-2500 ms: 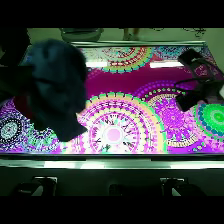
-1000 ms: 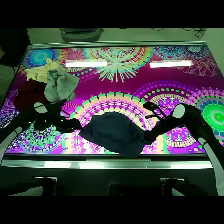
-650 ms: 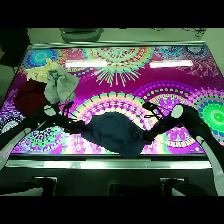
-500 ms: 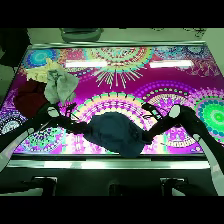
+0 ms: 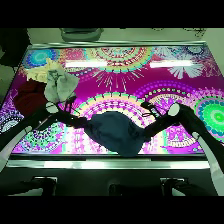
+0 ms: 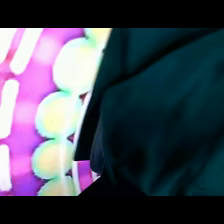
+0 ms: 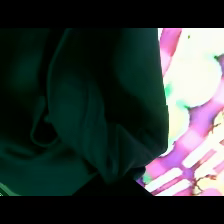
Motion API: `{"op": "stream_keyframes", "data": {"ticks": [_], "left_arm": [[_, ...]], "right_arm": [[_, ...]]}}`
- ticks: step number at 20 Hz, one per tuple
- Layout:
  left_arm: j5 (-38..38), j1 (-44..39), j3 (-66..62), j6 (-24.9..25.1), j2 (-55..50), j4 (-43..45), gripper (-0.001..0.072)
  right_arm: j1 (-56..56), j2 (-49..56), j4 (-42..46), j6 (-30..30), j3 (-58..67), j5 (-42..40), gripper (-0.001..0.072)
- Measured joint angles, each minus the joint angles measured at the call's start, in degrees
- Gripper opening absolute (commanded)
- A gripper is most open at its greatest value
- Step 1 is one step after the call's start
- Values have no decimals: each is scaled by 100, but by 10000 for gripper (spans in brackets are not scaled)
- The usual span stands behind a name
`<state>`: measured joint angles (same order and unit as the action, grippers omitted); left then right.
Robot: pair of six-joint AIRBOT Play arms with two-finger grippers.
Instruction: Fold the shirts.
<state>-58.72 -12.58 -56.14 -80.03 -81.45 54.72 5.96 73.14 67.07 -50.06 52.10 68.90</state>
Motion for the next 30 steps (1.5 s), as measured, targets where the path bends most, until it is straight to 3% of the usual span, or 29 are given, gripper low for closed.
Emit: {"op": "stream_keyframes", "data": {"ticks": [5,10,14,18,24,27,30], "left_arm": [[201,155,-1617,-280,1340,754,25],[658,743,-3790,-758,2747,1204,25],[1003,927,-4503,-960,3519,1126,25],[1228,979,-4699,-1029,3792,1043,25],[1095,994,-4627,-1045,3440,1462,26],[570,994,-4277,-1049,2695,1923,27],[470,994,-3941,-1051,1637,2162,27]], "right_arm": [[-2,-1449,1196,-162,1453,-380,46],[0,-2957,2634,-852,3281,-1327,45],[0,-3661,2835,-1480,3790,-1523,45],[-2,-3941,2809,-1729,3941,-1753,45],[-2,-3637,2798,-1864,3995,-1510,46],[-2,-2658,2798,-1891,3991,-671,45],[-2,-1180,2728,-1897,3991,-365,48]]}}
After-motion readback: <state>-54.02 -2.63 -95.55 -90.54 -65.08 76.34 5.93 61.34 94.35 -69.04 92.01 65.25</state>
